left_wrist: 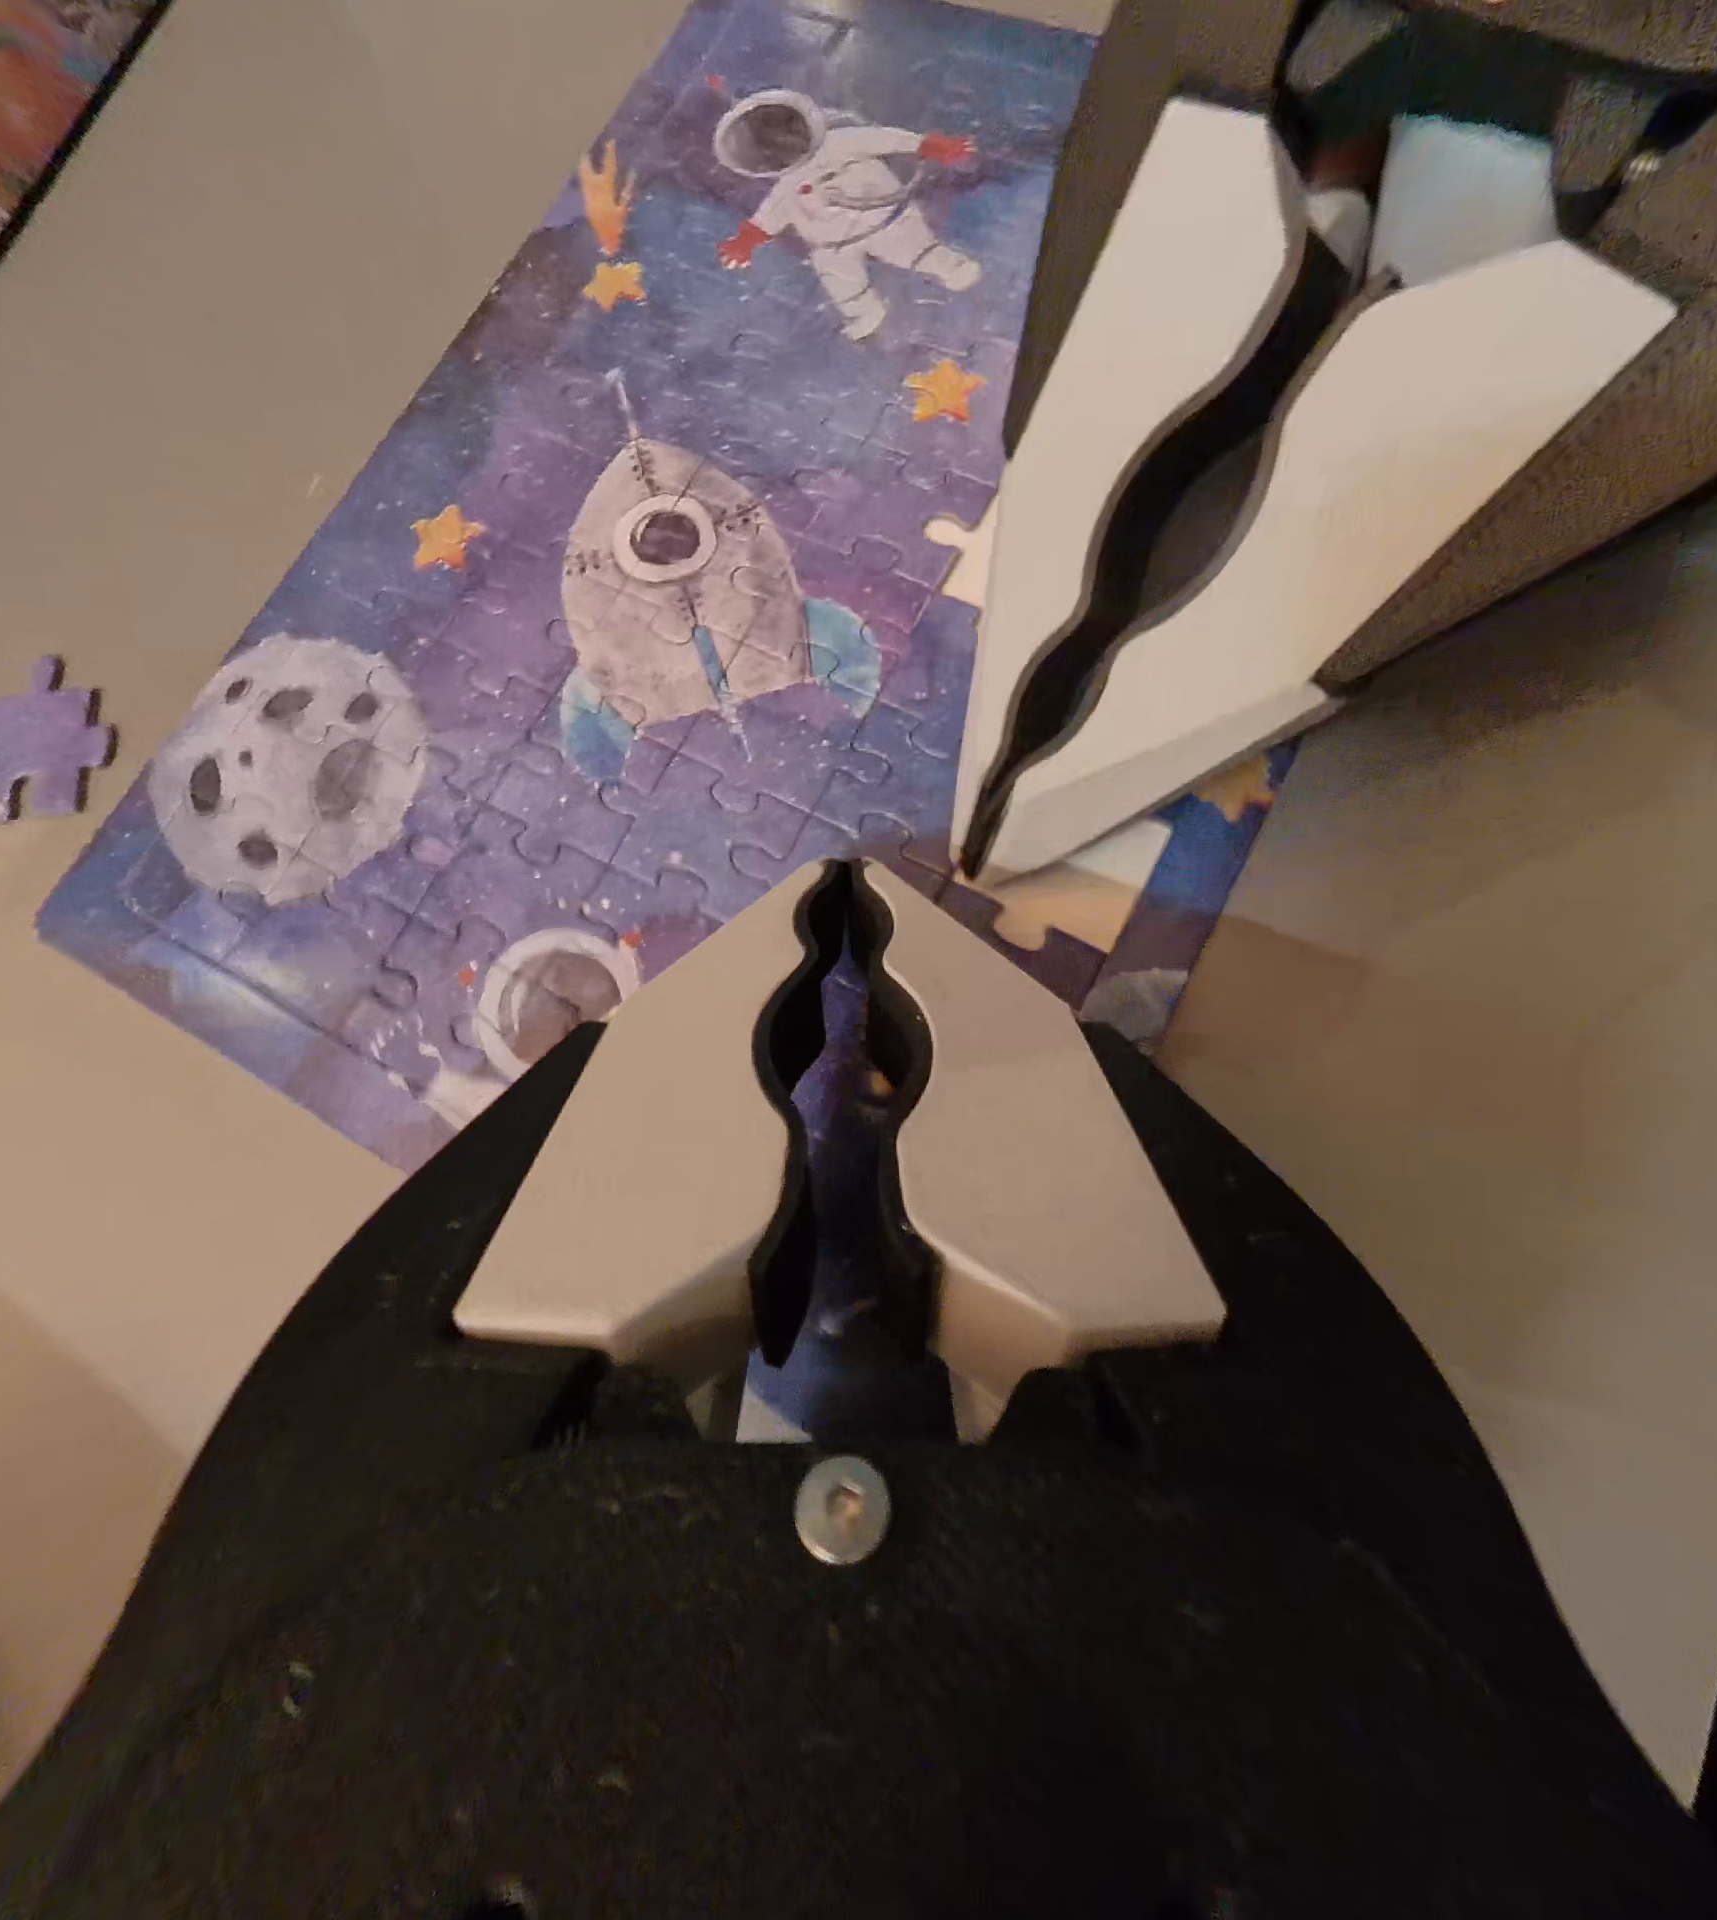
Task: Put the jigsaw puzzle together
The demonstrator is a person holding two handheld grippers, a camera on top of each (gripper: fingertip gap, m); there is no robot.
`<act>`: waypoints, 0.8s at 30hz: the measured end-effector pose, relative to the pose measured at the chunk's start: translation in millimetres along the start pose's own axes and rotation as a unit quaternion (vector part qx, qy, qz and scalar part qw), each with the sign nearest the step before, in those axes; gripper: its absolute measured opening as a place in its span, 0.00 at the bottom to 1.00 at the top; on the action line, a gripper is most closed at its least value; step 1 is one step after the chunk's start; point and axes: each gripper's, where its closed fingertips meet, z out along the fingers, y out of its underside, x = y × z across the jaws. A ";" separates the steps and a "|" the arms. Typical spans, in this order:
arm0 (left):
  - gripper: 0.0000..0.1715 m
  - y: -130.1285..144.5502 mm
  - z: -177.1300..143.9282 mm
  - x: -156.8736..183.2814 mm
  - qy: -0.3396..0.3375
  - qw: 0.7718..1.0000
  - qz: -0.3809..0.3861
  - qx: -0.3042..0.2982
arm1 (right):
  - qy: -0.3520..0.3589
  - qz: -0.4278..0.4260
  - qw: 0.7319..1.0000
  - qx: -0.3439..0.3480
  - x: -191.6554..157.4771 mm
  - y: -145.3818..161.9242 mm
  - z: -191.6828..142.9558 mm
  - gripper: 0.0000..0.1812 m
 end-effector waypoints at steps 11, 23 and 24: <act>0.00 2.6 -1.5 -7.5 -0.004 1.000 -0.028 -0.003 | 0.056 0.017 0.998 0.025 25.0 -3.6 -13.0 0.00; 0.00 -1.1 -5.6 -10.5 -0.013 0.999 -0.032 0.015 | 0.017 -0.034 0.999 -0.003 -7.6 20.4 -23.9 0.03; 0.00 -2.2 -7.5 -13.3 -0.015 0.999 -0.040 0.022 | 0.032 -0.048 0.998 0.002 -8.3 19.7 -22.0 0.09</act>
